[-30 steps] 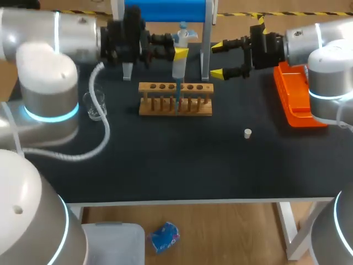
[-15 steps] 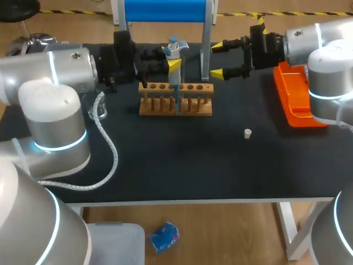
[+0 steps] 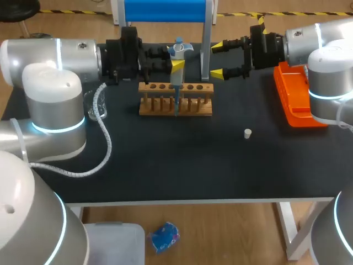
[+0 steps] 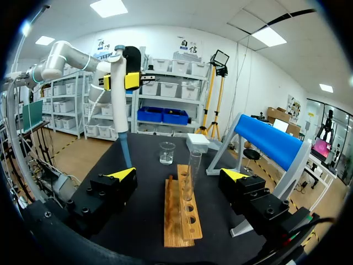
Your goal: Invert the test tube, pick up the pipette, mount the tip to pipette, aspirate from beaker and dispense into the tube, eject the tip, return the pipette, and cap with the stopper.
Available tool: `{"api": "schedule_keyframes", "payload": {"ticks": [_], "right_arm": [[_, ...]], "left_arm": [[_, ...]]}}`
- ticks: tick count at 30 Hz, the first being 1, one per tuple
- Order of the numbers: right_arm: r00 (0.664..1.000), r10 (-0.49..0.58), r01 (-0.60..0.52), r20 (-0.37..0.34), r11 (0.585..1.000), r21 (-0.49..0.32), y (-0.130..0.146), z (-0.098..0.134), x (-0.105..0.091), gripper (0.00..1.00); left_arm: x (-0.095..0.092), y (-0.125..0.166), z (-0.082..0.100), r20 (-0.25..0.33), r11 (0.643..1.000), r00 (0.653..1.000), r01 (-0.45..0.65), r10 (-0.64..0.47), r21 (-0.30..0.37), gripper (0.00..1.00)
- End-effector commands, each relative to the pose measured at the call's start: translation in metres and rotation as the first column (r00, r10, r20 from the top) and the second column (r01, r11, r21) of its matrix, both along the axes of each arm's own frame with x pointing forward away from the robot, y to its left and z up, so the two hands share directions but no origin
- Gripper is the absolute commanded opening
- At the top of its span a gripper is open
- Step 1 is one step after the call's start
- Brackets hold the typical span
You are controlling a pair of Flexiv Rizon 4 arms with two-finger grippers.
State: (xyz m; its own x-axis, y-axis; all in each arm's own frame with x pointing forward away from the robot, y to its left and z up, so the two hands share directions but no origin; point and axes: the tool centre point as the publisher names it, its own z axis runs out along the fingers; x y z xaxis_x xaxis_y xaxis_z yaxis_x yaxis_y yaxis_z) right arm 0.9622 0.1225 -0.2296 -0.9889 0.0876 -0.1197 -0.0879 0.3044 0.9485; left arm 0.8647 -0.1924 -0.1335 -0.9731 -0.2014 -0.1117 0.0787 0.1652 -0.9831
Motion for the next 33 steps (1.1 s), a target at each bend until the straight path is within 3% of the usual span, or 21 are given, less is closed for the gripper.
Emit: {"api": "schedule_keyframes", "payload": {"ticks": [1,20,27,33], "right_arm": [[1.000,0.000,0.000,0.001,1.000,0.000,0.000,0.000,0.000,1.00],[1.000,0.000,0.000,0.001,1.000,0.000,0.000,0.000,0.000,1.00],[0.998,0.055,-0.055,0.018,0.998,0.002,-0.047,0.032,-0.049,1.00],[0.994,0.111,-0.112,0.011,0.992,0.054,-0.054,0.036,-0.089,1.00]], "left_arm": [[0.001,-0.002,-0.002,-0.010,1.000,1.000,0.002,-0.002,0.009,0.00],[-0.002,-0.005,-0.004,-0.018,1.000,1.000,-0.012,0.012,0.019,0.00],[-0.002,-0.005,-0.004,-0.018,1.000,1.000,-0.012,0.012,0.019,0.00],[-0.002,-0.005,-0.004,-0.018,1.000,1.000,-0.012,0.012,0.019,0.00]]}}
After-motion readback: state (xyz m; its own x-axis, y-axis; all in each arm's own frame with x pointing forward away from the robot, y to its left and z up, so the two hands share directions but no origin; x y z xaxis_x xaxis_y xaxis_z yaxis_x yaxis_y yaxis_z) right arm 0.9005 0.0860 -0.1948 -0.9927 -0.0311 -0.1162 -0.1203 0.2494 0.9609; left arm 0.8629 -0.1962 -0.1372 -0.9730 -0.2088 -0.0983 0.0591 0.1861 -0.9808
